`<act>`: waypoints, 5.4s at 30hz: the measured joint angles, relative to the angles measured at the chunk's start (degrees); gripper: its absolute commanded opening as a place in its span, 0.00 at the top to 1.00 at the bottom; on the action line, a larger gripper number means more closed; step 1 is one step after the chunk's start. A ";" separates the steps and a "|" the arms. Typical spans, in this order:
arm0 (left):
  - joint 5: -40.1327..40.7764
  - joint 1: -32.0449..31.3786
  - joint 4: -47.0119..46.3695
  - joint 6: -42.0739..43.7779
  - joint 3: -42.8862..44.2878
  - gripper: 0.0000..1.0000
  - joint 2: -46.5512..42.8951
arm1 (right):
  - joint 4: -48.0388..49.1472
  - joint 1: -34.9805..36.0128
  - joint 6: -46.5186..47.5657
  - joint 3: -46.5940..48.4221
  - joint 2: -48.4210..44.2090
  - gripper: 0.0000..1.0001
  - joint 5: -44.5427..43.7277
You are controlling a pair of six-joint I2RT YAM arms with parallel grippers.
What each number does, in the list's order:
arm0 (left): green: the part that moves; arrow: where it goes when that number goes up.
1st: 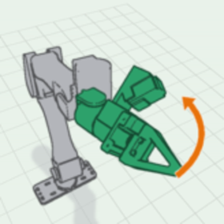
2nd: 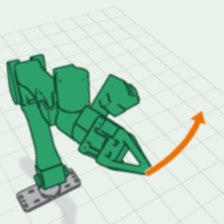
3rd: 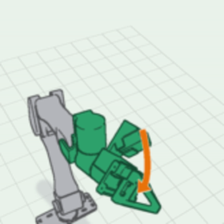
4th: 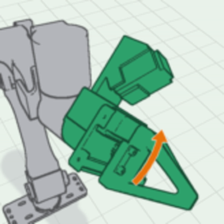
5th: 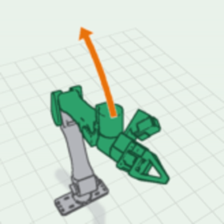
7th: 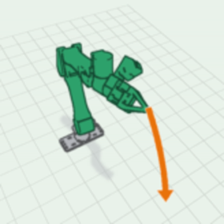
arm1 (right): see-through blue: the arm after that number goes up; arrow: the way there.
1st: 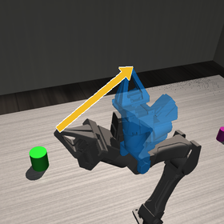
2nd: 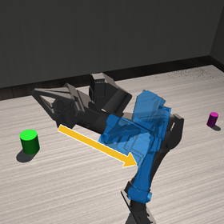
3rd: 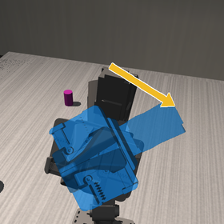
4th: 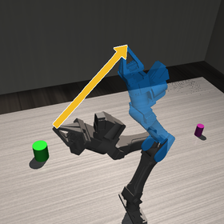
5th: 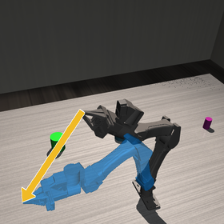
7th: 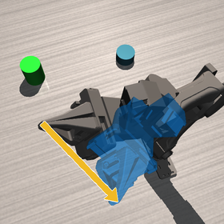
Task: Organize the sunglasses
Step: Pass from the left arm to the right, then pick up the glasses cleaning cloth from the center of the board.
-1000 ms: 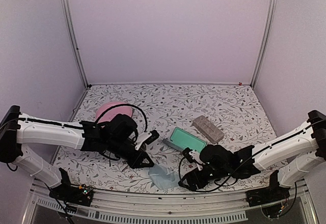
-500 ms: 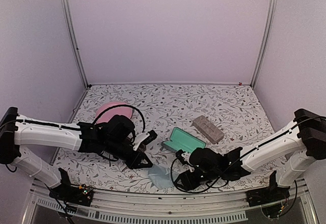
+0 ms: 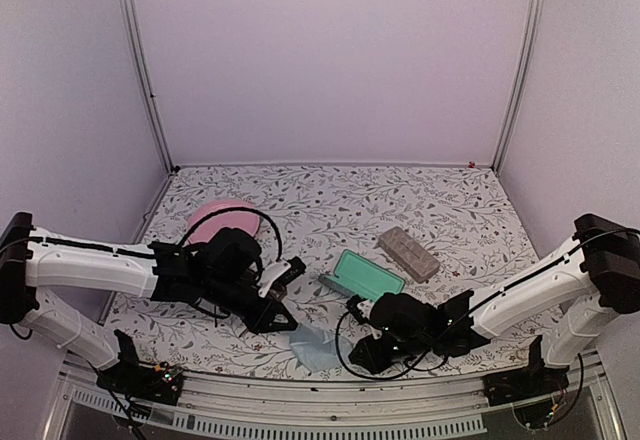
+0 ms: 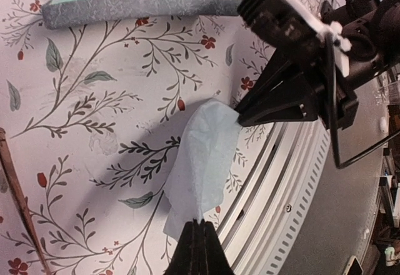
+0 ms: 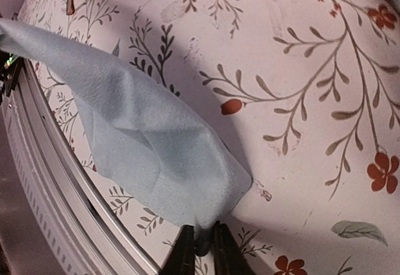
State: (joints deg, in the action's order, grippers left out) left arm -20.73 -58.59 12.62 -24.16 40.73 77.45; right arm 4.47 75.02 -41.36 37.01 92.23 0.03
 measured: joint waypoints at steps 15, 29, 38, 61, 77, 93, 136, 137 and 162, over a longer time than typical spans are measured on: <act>-3.45 -2.82 -0.96 0.28 -2.99 0.96 -2.40 | -8.44 -0.02 6.99 7.93 -4.17 1.00 -5.70; -11.23 -7.91 -1.51 2.10 -5.20 0.88 5.95 | -13.31 -0.02 8.02 0.17 -6.97 1.00 1.33; -12.68 -8.66 -0.98 4.61 -3.43 0.76 7.32 | -13.09 -0.02 5.99 -1.79 -7.76 1.00 3.82; -15.02 0.70 -9.73 4.96 12.66 0.56 28.20 | -7.80 -0.02 3.23 -5.42 -8.09 1.00 5.49; -22.51 -2.08 -8.83 7.17 13.81 0.95 32.50 | -7.67 -0.02 3.23 -5.46 -8.20 1.00 4.15; -4.52 -3.37 -11.87 9.62 11.28 0.75 12.70 | -14.58 -3.48 10.91 2.43 -17.11 1.00 -3.02; 0.81 -9.42 -14.29 12.52 8.79 0.76 24.59 | -7.41 1.84 3.21 -11.93 -15.58 0.93 2.86; 1.42 -9.38 -14.12 12.44 9.09 0.78 24.94 | -7.28 1.84 3.21 -11.93 -15.54 0.93 2.93; 15.08 -7.98 -9.94 13.07 13.27 0.74 27.02 | -4.50 1.86 3.96 -11.58 -14.05 0.88 0.22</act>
State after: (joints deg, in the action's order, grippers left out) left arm -5.65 -66.57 2.68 -11.09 54.00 104.47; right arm -0.03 76.88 -37.41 25.43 78.17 0.25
